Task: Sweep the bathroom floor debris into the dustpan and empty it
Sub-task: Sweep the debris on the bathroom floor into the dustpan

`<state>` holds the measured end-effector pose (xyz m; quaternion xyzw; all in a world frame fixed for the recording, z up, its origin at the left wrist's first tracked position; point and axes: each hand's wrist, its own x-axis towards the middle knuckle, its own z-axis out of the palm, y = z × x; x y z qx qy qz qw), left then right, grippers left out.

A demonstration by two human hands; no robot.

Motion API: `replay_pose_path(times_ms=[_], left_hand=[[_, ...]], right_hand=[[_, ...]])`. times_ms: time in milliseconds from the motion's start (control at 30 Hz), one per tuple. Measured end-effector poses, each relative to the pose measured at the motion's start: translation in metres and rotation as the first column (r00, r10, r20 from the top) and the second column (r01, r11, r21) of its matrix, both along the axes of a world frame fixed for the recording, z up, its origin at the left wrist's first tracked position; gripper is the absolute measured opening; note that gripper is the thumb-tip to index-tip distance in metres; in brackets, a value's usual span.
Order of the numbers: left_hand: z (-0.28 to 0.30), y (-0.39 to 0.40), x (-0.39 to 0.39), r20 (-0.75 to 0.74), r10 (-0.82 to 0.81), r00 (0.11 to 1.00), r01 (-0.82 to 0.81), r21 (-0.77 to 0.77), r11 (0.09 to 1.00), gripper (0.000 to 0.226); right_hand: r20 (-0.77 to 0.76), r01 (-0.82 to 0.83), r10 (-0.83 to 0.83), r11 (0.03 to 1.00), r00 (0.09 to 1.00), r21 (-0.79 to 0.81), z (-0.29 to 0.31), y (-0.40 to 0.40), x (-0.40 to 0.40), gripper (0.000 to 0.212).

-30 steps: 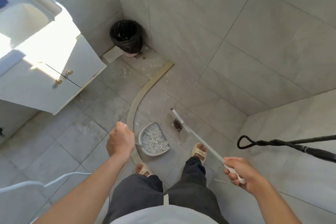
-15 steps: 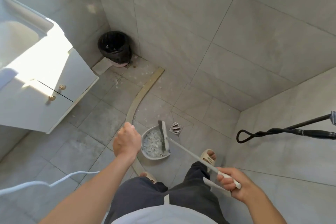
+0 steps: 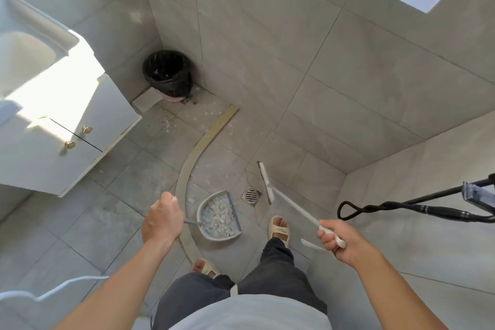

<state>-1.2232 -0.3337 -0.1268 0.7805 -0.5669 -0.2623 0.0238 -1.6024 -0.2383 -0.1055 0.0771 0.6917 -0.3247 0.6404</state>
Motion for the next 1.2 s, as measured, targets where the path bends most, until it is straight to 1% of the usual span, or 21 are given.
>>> replay_pose_path(times_ms=[67,167,267,333,433,567,700,800,900,1067,1167,1200], left_hand=[[0.002,-0.001,-0.007,-0.017,0.015,1.000,-0.015,0.001,1.000,0.031],[0.006,-0.004,-0.025,-0.022,0.052,0.998,-0.052,-0.012,0.999,0.030],[0.011,-0.010,-0.047,-0.003,0.071,0.997,-0.071,-0.017,0.997,0.030],[0.015,-0.015,-0.065,0.020,0.083,0.996,-0.083,-0.020,0.996,0.030],[0.018,-0.027,-0.093,0.057,0.093,0.994,-0.092,-0.020,0.996,0.031],[0.018,-0.038,-0.119,0.097,0.109,0.989,-0.109,-0.007,0.994,0.032],[0.016,-0.043,-0.137,0.143,0.146,0.979,-0.148,0.003,0.989,0.032],[0.020,-0.045,-0.144,0.175,0.150,0.973,-0.156,0.019,0.988,0.031],[0.019,-0.045,-0.145,0.189,0.150,0.970,-0.161,0.041,0.986,0.031],[0.015,-0.042,-0.144,0.199,0.197,0.960,-0.210,0.048,0.976,0.032],[0.010,-0.040,-0.142,0.208,0.227,0.951,-0.241,0.042,0.970,0.032],[0.009,-0.040,-0.140,0.213,0.236,0.948,-0.248,0.032,0.968,0.032]], right_hand=[[-0.025,-0.007,0.008,1.000,1.000,0.015,-0.001,-0.015,-0.018,0.003],[-0.047,-0.019,0.020,0.999,0.999,0.036,-0.001,-0.040,-0.051,0.010],[-0.147,-0.060,0.068,0.997,0.987,0.056,-0.004,-0.067,-0.083,0.012],[-0.257,-0.111,0.130,0.990,0.958,0.088,-0.009,-0.087,-0.100,0.008],[-0.389,-0.180,0.224,0.973,0.894,0.147,-0.018,-0.118,-0.122,0.021],[-0.457,-0.239,0.315,0.946,0.832,0.217,-0.020,-0.150,-0.142,0.033],[-0.468,-0.292,0.398,0.913,0.789,0.284,-0.019,-0.160,-0.166,0.035],[-0.478,-0.316,0.434,0.897,0.764,0.308,-0.020,-0.163,-0.176,0.020],[-0.493,-0.353,0.487,0.870,0.721,0.343,-0.027,-0.165,-0.175,0.015],[-0.476,-0.395,0.536,0.842,0.697,0.369,-0.025,-0.174,-0.179,0.015],[-0.475,-0.411,0.551,0.833,0.687,0.371,-0.021,-0.181,-0.201,0.025],[-0.476,-0.414,0.551,0.833,0.685,0.367,-0.018,-0.186,-0.207,0.025]])
